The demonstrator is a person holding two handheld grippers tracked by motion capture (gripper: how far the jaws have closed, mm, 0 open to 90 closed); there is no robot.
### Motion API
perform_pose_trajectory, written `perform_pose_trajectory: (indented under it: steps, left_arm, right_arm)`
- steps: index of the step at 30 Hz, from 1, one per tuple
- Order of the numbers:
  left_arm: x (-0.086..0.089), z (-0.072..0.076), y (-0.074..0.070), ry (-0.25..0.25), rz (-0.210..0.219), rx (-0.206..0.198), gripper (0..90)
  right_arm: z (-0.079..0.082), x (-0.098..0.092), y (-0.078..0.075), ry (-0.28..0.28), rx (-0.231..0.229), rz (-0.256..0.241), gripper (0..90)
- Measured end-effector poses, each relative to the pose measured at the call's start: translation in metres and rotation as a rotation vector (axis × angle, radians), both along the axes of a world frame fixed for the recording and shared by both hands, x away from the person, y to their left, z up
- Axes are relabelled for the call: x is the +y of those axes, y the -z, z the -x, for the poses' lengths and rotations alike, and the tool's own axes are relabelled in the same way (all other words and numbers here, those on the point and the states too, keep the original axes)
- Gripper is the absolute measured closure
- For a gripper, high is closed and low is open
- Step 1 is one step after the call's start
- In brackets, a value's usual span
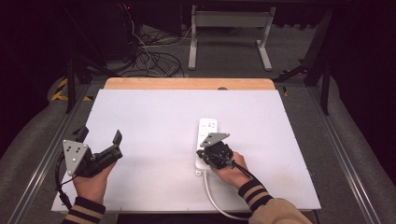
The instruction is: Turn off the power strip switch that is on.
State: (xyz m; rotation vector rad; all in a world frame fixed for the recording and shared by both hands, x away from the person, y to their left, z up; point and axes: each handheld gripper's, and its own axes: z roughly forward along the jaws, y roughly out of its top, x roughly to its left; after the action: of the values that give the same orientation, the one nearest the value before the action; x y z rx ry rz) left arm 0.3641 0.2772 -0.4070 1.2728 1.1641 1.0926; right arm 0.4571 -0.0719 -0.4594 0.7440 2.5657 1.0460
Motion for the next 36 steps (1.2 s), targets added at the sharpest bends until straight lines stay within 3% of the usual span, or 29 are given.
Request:
perform_pose_trajectory:
  steps: [13, 31, 33, 34, 36]
  left_arm:
    - [0.0, 0.0, -0.001, 0.008, 0.001, -0.005, 1.2]
    - [0.0, 0.0, -0.001, 0.01, 0.0, -0.002, 1.2]
    - [0.0, 0.0, -0.002, 0.011, -0.001, -0.003, 1.2]
    - [0.0, 0.0, -0.002, 0.012, -0.001, -0.004, 1.3]
    - [0.0, 0.0, -0.002, 0.012, -0.001, -0.006, 1.2]
  right_arm:
    - [0.003, 0.002, -0.003, -0.004, -0.022, 0.017, 90.0]
    - [0.002, 0.0, -0.003, -0.001, -0.013, -0.003, 90.0]
    - [0.001, -0.001, -0.004, -0.003, -0.03, 0.009, 90.0]
    - [0.0, -0.003, -0.006, -0.002, -0.047, -0.016, 90.0]
    - [-0.001, -0.011, -0.019, 0.004, -0.098, -0.115, 90.0]
